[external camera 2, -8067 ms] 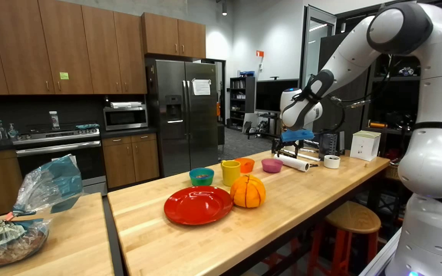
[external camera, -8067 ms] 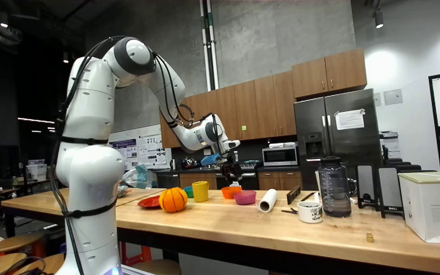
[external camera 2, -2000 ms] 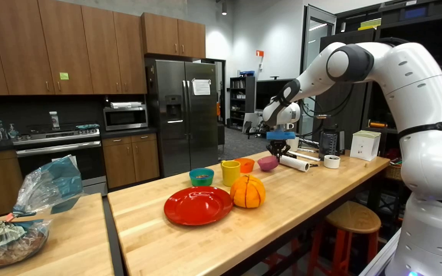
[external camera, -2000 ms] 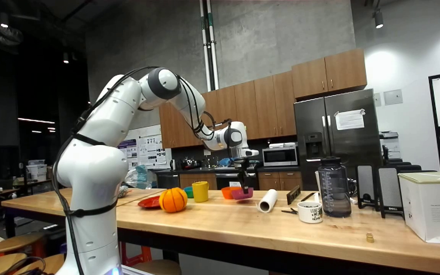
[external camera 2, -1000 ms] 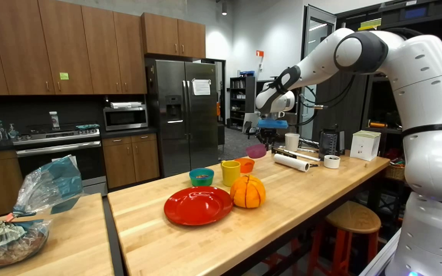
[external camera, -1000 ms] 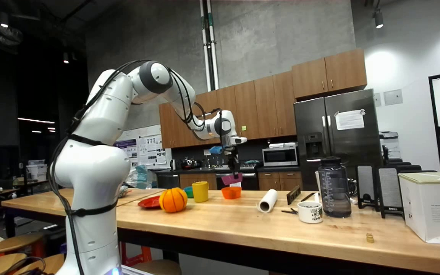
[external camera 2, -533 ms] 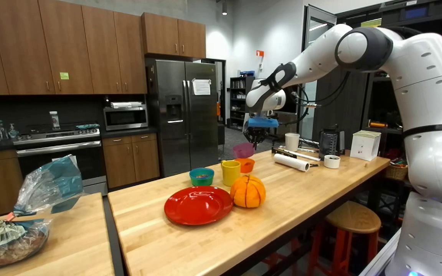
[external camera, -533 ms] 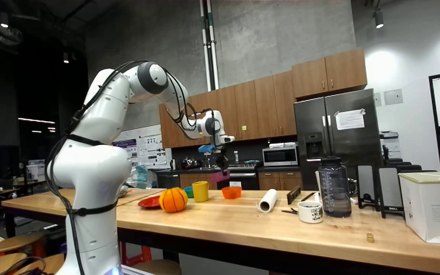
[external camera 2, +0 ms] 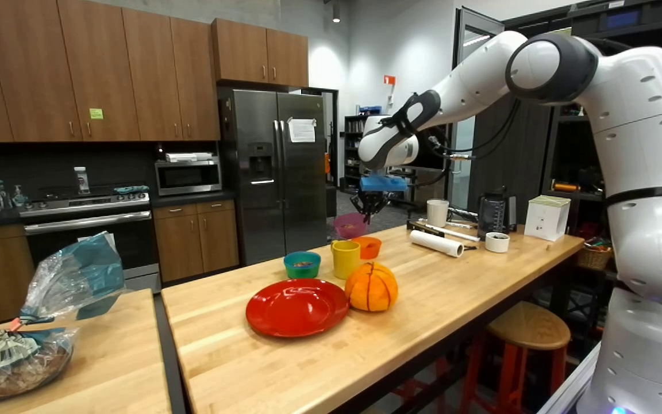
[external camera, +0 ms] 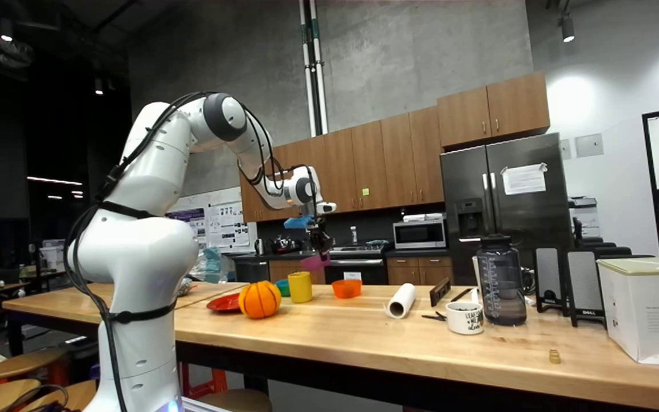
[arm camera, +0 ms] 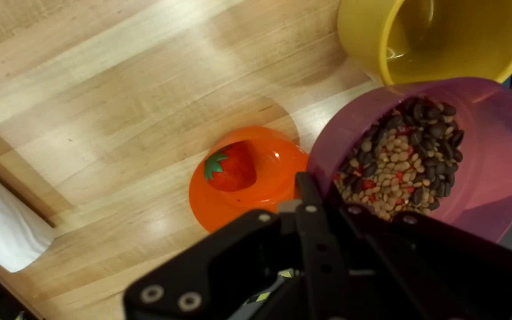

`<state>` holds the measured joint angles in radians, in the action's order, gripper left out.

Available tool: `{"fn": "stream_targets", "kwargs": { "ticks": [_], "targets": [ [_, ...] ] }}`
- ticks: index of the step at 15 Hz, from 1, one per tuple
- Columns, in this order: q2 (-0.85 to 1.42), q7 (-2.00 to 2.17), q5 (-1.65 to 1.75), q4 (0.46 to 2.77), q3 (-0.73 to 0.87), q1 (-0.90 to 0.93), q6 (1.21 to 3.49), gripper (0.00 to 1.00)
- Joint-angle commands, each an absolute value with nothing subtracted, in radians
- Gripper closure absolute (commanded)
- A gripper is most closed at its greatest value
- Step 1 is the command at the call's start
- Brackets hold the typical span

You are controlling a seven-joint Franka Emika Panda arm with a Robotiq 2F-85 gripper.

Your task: Pour the contents in the purple bowl into the blue bowl.

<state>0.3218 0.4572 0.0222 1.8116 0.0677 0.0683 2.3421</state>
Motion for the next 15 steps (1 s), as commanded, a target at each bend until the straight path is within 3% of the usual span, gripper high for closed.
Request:
{"fn": "stream_targets", "kwargs": {
  "ticks": [1,15],
  "targets": [
    [0.297,0.434,0.057,1.845,0.052,0.091,2.390,0.99],
    [0.457,0.444,0.149,1.688,0.024,0.198,2.469,0.99]
  ]
}}
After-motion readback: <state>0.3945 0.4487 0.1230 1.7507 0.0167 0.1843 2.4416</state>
